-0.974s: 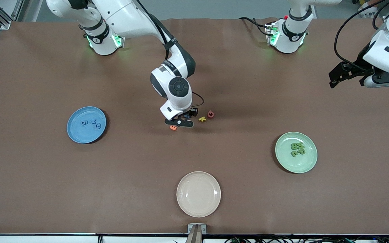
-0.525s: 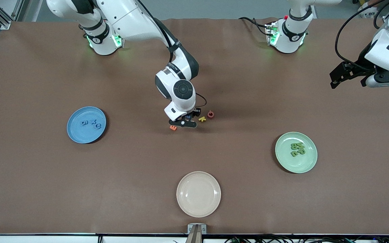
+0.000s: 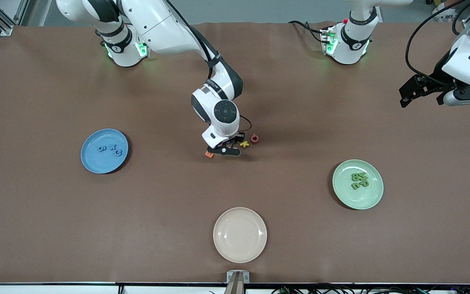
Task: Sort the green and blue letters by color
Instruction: 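Grasp the blue m with the right gripper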
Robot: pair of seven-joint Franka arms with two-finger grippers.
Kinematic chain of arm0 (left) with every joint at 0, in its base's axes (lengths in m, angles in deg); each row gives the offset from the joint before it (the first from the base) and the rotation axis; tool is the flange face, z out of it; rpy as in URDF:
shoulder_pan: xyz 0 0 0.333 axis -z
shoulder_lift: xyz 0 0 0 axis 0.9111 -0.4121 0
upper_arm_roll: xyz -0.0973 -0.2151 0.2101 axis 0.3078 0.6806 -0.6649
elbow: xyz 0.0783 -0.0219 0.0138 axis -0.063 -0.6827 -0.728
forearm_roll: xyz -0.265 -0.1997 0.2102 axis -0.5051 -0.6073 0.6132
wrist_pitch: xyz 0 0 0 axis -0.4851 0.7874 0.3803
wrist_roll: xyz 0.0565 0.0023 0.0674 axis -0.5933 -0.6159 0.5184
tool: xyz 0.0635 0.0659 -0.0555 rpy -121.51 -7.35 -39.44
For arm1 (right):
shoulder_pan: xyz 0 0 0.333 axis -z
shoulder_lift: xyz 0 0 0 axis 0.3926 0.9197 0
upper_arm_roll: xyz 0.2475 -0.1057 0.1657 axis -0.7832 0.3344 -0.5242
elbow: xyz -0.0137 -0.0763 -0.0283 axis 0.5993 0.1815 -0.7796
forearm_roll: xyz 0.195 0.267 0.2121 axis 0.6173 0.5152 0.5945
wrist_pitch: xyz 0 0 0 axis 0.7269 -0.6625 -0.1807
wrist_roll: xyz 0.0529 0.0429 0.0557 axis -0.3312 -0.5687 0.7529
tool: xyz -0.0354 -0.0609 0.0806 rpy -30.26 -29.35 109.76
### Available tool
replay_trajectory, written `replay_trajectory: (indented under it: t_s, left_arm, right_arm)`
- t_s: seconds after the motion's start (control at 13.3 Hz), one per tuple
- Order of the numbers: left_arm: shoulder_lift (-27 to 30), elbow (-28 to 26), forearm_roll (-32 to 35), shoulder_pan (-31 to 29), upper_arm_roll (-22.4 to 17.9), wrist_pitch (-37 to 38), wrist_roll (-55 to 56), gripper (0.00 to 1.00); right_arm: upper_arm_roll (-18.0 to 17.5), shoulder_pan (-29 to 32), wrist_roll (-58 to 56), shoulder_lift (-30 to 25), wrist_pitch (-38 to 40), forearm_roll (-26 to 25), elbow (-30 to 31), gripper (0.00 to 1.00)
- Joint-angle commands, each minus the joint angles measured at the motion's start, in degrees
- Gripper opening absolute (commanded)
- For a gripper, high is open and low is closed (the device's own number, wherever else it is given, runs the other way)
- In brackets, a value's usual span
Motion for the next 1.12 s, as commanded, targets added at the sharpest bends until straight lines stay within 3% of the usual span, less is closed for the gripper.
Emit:
replay_trajectory:
  t_s: [0.0,0.6,0.75,1.05]
  left_arm:
    - [0.38,0.43,-0.92,-0.22,-0.11,0.29,-0.06,1.00]
    - [0.12,0.43,-0.83,-0.04,-0.11,0.20,-0.15,1.00]
    - [0.21,0.51,-0.83,-0.13,-0.11,0.20,-0.23,1.00]
    - [-0.06,0.60,-0.83,0.05,-0.11,-0.15,-0.15,1.00]
  right_arm:
    - [0.65,-0.74,0.59,1.29,0.61,1.13,-1.83,0.66]
    - [0.65,-0.91,0.59,1.56,-0.09,0.86,-1.83,0.25]
    - [0.65,-0.74,0.51,1.47,0.17,1.13,-1.83,0.19]
    - [0.65,0.84,0.51,0.42,6.21,1.57,-4.99,0.19]
